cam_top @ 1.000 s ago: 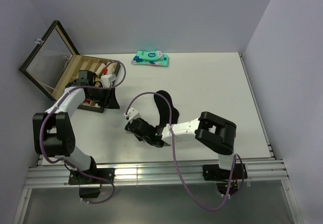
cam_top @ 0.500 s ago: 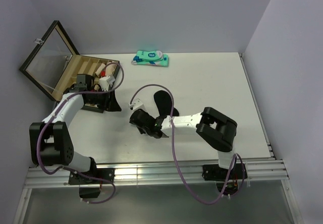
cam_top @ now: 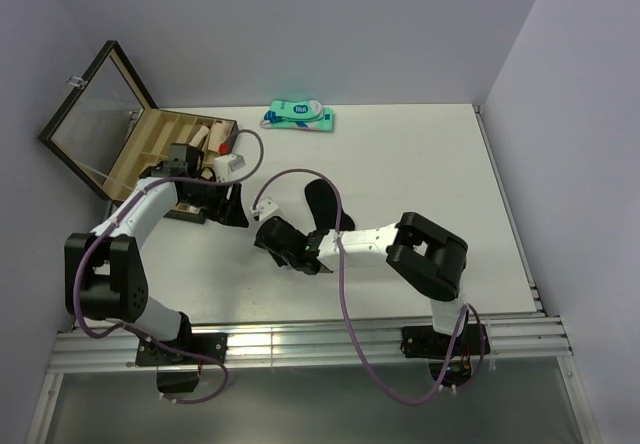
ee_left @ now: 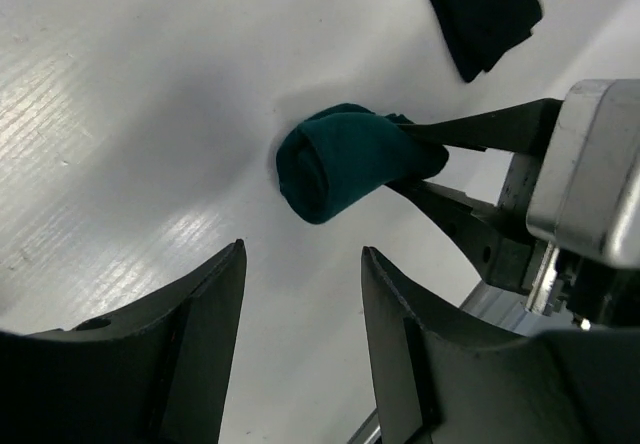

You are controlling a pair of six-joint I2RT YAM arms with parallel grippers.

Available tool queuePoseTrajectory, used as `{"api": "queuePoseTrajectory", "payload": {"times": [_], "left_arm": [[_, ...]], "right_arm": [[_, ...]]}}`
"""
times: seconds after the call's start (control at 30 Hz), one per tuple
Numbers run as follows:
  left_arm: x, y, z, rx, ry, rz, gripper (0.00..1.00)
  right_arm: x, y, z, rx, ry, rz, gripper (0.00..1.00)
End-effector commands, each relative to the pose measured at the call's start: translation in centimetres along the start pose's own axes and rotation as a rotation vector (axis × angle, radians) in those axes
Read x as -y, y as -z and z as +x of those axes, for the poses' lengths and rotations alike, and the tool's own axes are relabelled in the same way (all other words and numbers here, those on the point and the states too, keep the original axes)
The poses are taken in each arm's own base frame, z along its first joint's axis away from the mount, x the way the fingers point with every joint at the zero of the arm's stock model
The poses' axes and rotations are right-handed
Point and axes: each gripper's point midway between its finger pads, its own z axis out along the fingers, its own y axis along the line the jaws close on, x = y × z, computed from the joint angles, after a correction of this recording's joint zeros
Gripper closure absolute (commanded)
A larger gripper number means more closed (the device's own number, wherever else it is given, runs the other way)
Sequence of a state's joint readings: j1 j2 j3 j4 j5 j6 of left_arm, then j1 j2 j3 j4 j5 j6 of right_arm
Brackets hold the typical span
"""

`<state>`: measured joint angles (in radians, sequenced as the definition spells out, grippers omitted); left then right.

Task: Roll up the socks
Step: Roll the sock at the center of the board.

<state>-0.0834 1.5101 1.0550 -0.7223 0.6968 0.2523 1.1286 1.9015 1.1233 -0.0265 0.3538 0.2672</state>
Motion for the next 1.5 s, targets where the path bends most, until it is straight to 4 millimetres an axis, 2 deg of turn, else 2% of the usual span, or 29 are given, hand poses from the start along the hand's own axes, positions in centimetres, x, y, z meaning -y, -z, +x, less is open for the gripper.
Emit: {"api": "queuePoseTrajectory", "payload": {"times": [0.0,0.03,0.17,0.27,0.37,0.57,0.7,0.87,1.03,1.1,1.13,1.2,1.33,1.37,1.43,1.47], "left_arm": [[-0.7,0.8,-0.2,-0.016,-0.176,-0.07,0.45],[-1.1,0.8,-0.2,-0.007,-0.224,-0.087,0.45],[-1.3,1.2,-0.9,0.08,-0.298,-0.137,0.45],[-0.9,1.9,-1.7,0.157,-0.309,-0.156,0.46],[0.0,3.4,-3.0,0.249,-0.368,-0.181,0.46],[2.0,4.3,-2.9,0.282,-0.425,-0.134,0.46],[2.4,4.3,-1.7,0.268,-0.558,-0.132,0.45],[2.8,3.4,0.7,0.221,-0.74,-0.13,0.44],[3.7,2.0,1.5,0.197,-0.914,-0.172,0.43],[4.6,1.0,2.5,0.183,-0.968,-0.155,0.41],[4.5,0.9,2.2,0.19,-0.999,-0.184,0.41],[4.9,-0.2,3.3,0.167,-1.035,-0.164,0.41],[3.9,-1.7,4.3,0.139,-1.083,-0.197,0.42],[3.3,-2.2,5.3,0.111,-1.089,-0.214,0.42],[3.4,-2.8,5.2,0.123,-1.132,-0.228,0.42],[2.8,-3.1,5.7,0.103,-1.132,-0.25,0.42]], "right_arm": [[-1.7,-0.4,0.5,-0.018,0.051,-0.085,1.0],[-2.3,-0.3,0.5,-0.024,0.053,-0.122,1.0],[-2.0,-0.4,0.9,-0.049,0.05,-0.144,1.0],[-1.6,-0.4,1.5,-0.077,0.053,-0.146,1.0],[-1.9,0.3,1.5,-0.097,0.026,-0.196,1.0],[-0.2,1.2,0.1,-0.121,-0.065,-0.246,1.0],[0.2,0.9,0.4,-0.164,-0.065,-0.272,1.0],[-0.4,0.7,1.4,-0.244,-0.034,-0.33,1.0],[-1.0,0.6,2.3,-0.335,-0.017,-0.391,1.0],[-1.1,0.6,2.4,-0.357,-0.03,-0.415,1.0],[-1.0,0.5,2.7,-0.377,-0.039,-0.418,1.0],[-0.7,0.4,2.7,-0.392,-0.056,-0.428,1.0],[-0.4,0.2,3.0,-0.426,-0.058,-0.424,1.0],[-0.6,0.3,3.0,-0.43,-0.055,-0.434,1.0],[-0.9,0.4,3.3,-0.448,-0.059,-0.447,1.0],[-0.8,0.4,3.4,-0.453,-0.057,-0.447,1.0]]}}
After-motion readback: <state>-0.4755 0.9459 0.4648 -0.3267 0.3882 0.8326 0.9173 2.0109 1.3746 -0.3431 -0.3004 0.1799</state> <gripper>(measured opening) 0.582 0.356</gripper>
